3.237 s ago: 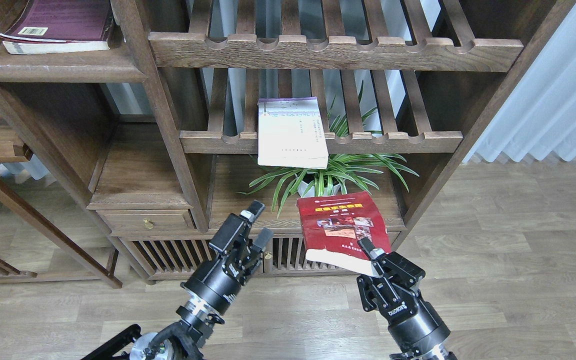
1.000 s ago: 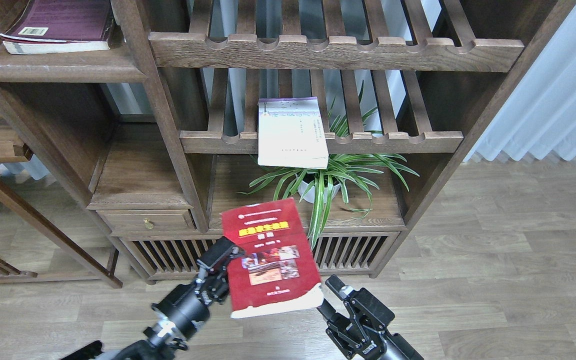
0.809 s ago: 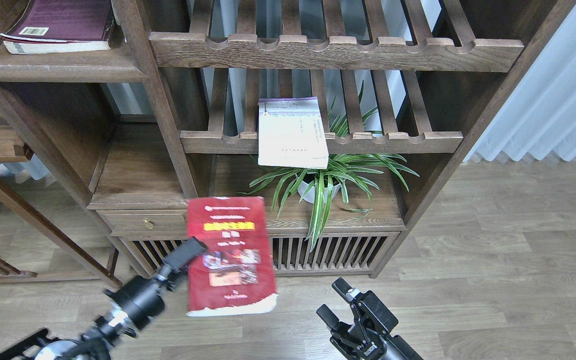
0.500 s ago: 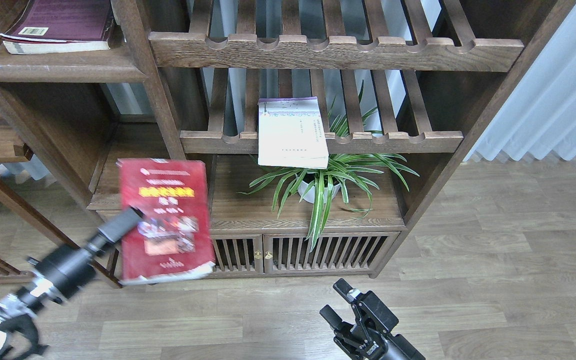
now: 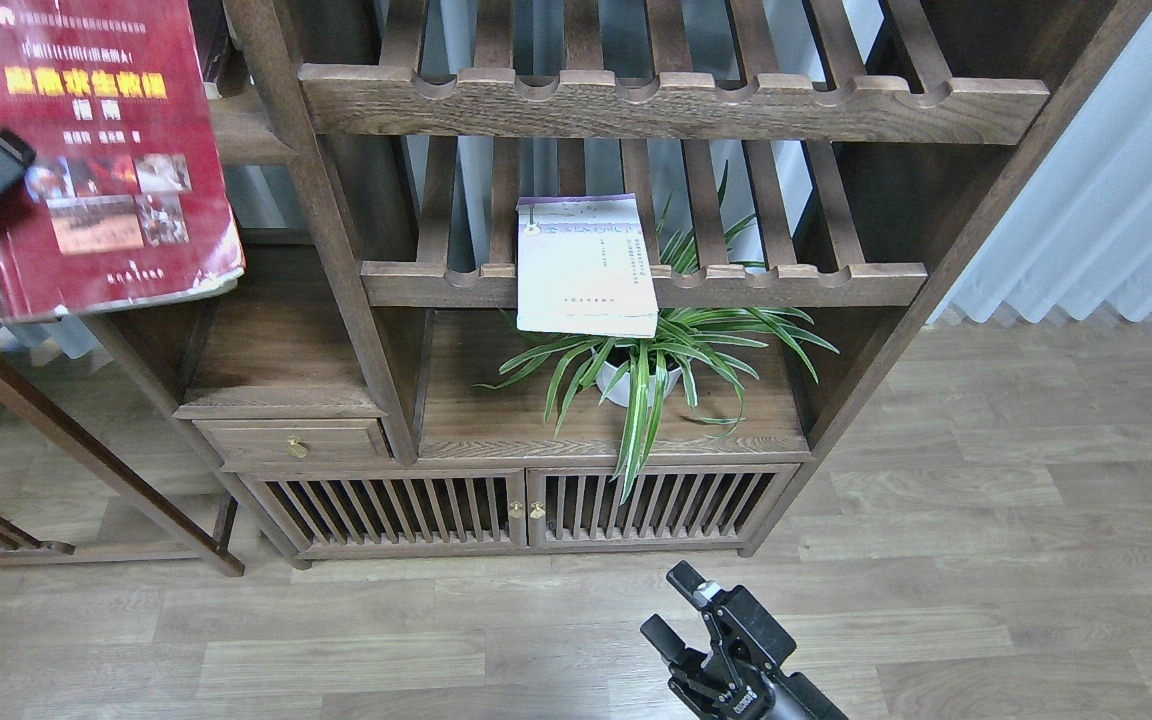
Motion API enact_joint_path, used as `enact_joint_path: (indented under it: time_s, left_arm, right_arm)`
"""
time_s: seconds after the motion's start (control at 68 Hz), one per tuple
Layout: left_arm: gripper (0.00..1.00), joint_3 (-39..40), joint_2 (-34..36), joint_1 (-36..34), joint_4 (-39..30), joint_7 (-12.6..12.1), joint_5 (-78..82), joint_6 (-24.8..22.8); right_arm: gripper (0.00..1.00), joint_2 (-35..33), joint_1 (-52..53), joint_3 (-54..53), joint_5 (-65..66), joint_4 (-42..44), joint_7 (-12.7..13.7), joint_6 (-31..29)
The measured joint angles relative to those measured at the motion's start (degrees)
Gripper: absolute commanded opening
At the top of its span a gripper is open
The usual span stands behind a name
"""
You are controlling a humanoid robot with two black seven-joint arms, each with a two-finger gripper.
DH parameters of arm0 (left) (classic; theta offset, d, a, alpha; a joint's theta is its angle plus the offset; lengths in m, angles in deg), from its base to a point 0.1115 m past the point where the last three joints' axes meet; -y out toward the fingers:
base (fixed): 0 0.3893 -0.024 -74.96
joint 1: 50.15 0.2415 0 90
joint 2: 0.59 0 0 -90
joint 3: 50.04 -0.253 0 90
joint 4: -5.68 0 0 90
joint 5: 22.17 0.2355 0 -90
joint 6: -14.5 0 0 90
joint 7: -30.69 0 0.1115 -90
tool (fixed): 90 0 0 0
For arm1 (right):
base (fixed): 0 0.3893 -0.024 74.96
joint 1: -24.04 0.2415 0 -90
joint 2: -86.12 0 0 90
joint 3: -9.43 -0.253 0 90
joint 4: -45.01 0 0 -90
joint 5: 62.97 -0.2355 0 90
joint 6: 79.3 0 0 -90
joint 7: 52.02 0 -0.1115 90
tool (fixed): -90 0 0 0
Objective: Organize books on shelf
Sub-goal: 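Lift the red book with the left gripper onto the upper shelf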
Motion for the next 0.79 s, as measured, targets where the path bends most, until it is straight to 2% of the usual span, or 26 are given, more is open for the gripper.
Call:
enact_joint_path:
  time_s: [0.118, 0.338, 0.427, 0.794]
  left_arm:
    - [0.03, 1.2, 0.0, -6.11, 4.13, -2.31, 3.02, 0.0]
    - [0.03, 3.17, -0.27, -17.5, 11.65, -2.76, 13.66, 0.0]
    - [0.04, 2.8, -0.49, -23.52, 16.98, -2.81, 18.11, 0.0]
    - [0.04, -10.6, -6.19, -44.7, 34.92, -2.97, 23.7, 0.0]
  right_arm:
    - [0.99, 0.01, -0.01, -0.05, 0.0, 0.0, 0.0, 0.0]
    - [0.99, -0.03, -0.07, -0.12, 0.0, 0.0, 0.0, 0.0]
    - [0.99, 0.01, -0.08, -0.13, -0.01, 0.0, -0.06, 0.0]
    - [0.99, 0.03, 0.01, -0.01, 0.0, 0.0, -0.01, 0.0]
